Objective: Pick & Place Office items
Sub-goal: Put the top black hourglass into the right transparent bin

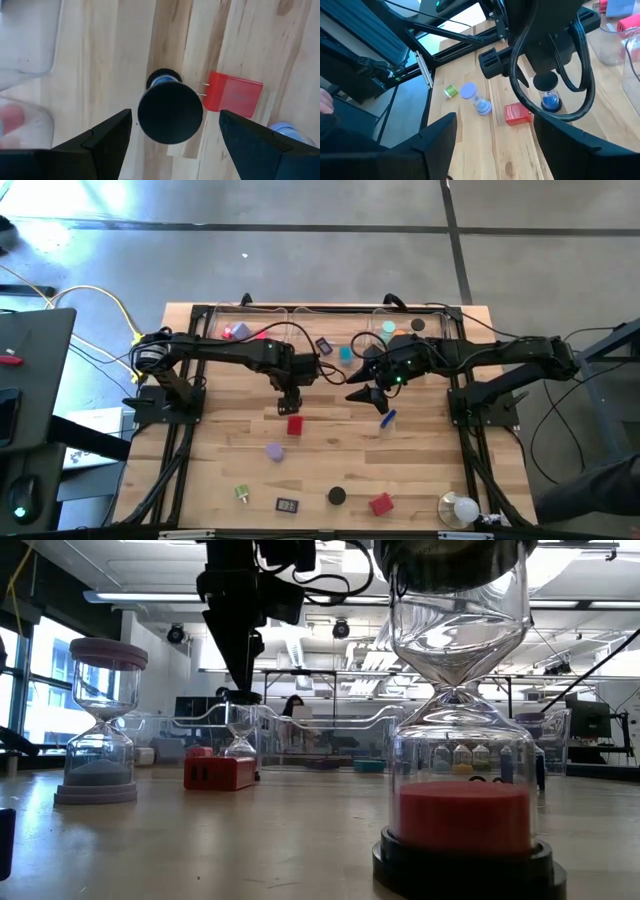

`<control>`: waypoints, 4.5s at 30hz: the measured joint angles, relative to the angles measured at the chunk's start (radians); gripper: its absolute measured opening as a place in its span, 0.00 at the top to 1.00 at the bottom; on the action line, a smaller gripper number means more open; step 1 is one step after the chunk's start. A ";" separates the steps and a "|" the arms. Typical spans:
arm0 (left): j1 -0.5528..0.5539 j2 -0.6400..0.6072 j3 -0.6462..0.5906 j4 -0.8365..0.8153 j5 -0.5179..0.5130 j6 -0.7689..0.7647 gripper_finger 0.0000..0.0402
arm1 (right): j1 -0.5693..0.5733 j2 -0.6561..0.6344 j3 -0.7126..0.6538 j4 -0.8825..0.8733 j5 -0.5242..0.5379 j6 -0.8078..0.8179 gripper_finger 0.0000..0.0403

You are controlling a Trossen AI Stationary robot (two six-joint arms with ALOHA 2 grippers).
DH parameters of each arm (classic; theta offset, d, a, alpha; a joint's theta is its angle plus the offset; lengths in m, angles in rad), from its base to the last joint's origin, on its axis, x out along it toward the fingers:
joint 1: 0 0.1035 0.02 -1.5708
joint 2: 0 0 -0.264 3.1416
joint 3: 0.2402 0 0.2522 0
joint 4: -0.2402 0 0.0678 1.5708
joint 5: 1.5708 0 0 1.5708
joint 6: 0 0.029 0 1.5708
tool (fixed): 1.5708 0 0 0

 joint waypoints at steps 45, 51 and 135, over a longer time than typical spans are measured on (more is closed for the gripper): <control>0.031 0.005 -0.193 0.229 -0.009 0.004 0.52 | 0.015 0.000 0.000 -0.029 0.001 0.022 0.37; 0.028 0.005 -0.193 0.230 -0.044 0.000 0.52 | 0.015 0.000 0.000 -0.029 0.000 0.022 0.37; -0.110 -0.535 -0.076 0.998 -0.113 0.021 0.51 | -0.145 0.081 -0.001 0.699 -0.152 0.525 0.10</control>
